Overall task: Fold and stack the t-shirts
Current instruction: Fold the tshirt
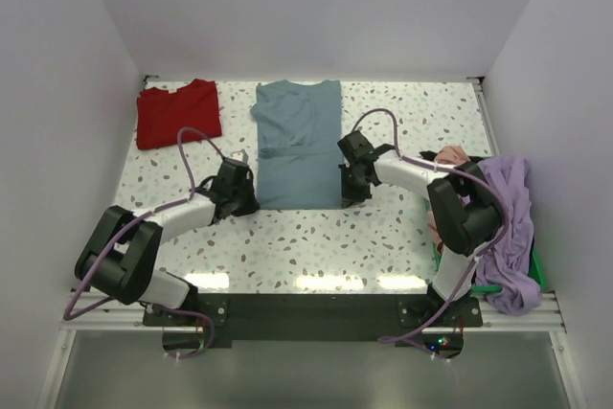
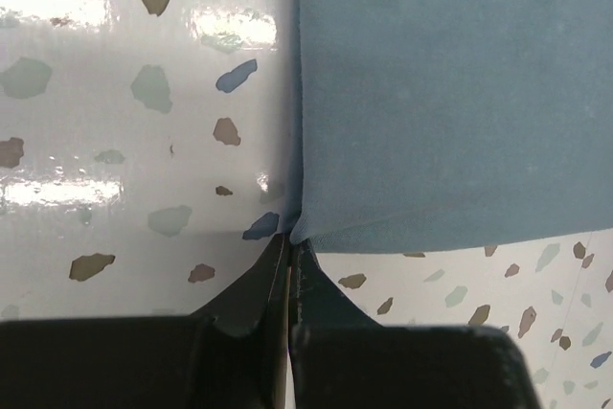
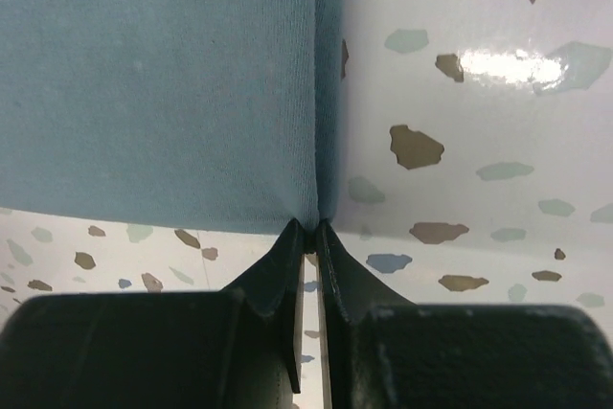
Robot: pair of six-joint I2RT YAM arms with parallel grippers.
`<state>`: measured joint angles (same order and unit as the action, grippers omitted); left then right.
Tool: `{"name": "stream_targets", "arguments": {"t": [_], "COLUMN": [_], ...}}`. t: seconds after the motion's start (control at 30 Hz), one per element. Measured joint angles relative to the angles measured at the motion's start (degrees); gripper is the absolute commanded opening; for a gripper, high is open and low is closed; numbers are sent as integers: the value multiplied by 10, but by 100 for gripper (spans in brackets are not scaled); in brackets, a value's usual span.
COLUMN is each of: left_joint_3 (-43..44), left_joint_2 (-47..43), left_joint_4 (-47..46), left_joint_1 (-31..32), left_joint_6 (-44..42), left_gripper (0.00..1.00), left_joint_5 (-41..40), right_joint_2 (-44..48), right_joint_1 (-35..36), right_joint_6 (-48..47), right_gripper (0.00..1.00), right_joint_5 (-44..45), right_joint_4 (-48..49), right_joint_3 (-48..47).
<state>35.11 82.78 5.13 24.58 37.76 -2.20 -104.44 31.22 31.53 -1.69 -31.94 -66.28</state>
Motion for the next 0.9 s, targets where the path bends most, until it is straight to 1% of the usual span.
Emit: {"name": "stream_targets", "arguments": {"t": [0.17, 0.4, 0.67, 0.9], "left_joint_3": [-2, -3, -4, -3], "left_joint_2": [-27, -123, -265, -363], "left_joint_4": [31, 93, 206, 319], "left_joint_1": [8, 42, 52, 56], "left_joint_6": [7, 22, 50, 80], "left_gripper": [0, 0, 0, 0], "left_joint_5": [-9, -18, -23, 10], "right_joint_2": [23, 83, 187, 269], "right_joint_1": [4, 27, 93, 136], "right_joint_6": [3, 10, 35, 82], "right_gripper": [0, 0, 0, 0], "right_joint_5": [0, 8, 35, 40], "right_joint_4": [-6, -41, -108, -168], "right_joint_3": [16, 35, 47, 57]}}
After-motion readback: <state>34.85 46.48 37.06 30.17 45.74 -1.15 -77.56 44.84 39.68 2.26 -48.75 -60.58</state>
